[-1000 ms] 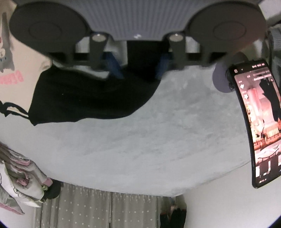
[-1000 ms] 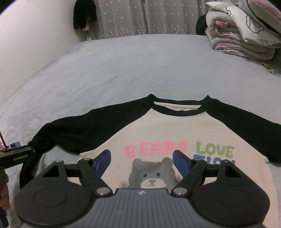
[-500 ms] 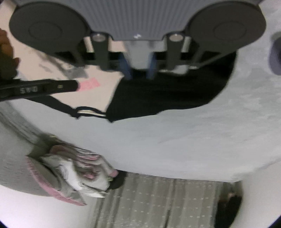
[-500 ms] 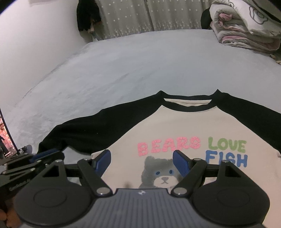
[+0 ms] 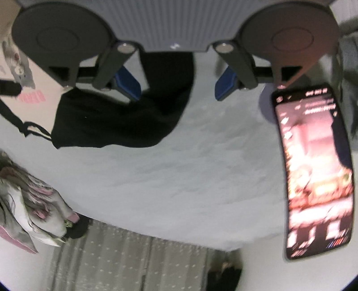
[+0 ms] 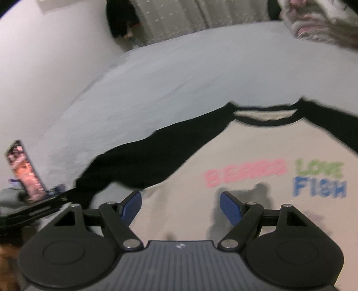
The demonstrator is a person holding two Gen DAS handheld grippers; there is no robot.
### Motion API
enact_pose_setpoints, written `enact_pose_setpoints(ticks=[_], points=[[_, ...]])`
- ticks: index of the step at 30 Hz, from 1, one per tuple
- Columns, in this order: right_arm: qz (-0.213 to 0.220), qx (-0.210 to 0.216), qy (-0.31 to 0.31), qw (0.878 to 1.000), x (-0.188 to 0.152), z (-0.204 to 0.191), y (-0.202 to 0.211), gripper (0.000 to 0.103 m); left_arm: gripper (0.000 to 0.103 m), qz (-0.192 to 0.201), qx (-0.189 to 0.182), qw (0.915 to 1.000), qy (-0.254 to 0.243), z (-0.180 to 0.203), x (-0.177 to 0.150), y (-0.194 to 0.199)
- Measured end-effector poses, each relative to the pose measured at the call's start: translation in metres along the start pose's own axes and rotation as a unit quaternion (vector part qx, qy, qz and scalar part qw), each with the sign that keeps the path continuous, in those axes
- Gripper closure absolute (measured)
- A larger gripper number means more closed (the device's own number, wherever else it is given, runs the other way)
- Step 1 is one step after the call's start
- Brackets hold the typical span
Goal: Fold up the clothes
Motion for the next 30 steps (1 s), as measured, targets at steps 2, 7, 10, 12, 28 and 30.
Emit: enact_pose_setpoints(ticks=[2,7,10,12,28,30], points=[[-0.003,0.018,-0.001,1.000,-0.001,-0.007,-0.003,0.025,0.042,-0.014,-0.016,0.9996,0.021,-0.007,0.000,-0.004],[-0.008,0.033,0.008,0.999,-0.004,-0.018,-0.008,0.025,0.094,-0.025,-0.056,0.9974,0.036,-0.003,-0.006,-0.008],[-0.005,0.051,-0.003,0.999,-0.005,-0.021,-0.007,0.025,0.095,0.013,-0.083,0.9962,0.023,0.008,-0.001,0.009],[0.004,0.067,-0.015,0.998,-0.002,-0.020,-0.005,0.026,0.095,0.033,-0.115,0.9927,0.010,0.020,0.000,0.021],[-0.003,0.134,-0.086,0.987,-0.008,-0.015,-0.026,0.070,0.092,-0.068,-0.196,0.9592,-0.192,0.109,-0.091,0.019],[-0.018,0.137,-0.081,0.987,-0.013,-0.019,-0.037,0.085,0.087,-0.074,-0.204,0.9559,-0.198,0.107,-0.091,0.027]])
Point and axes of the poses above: each gripper's, at about its wrist camera, not at the fingertips, and y roughly against the way its jaws point, z to its right, x to its top, the point moved 6 cm from there along -y, roughly the way its jaws point, and after that the axes turned 14 degrees about y, right-handed, at the moved point
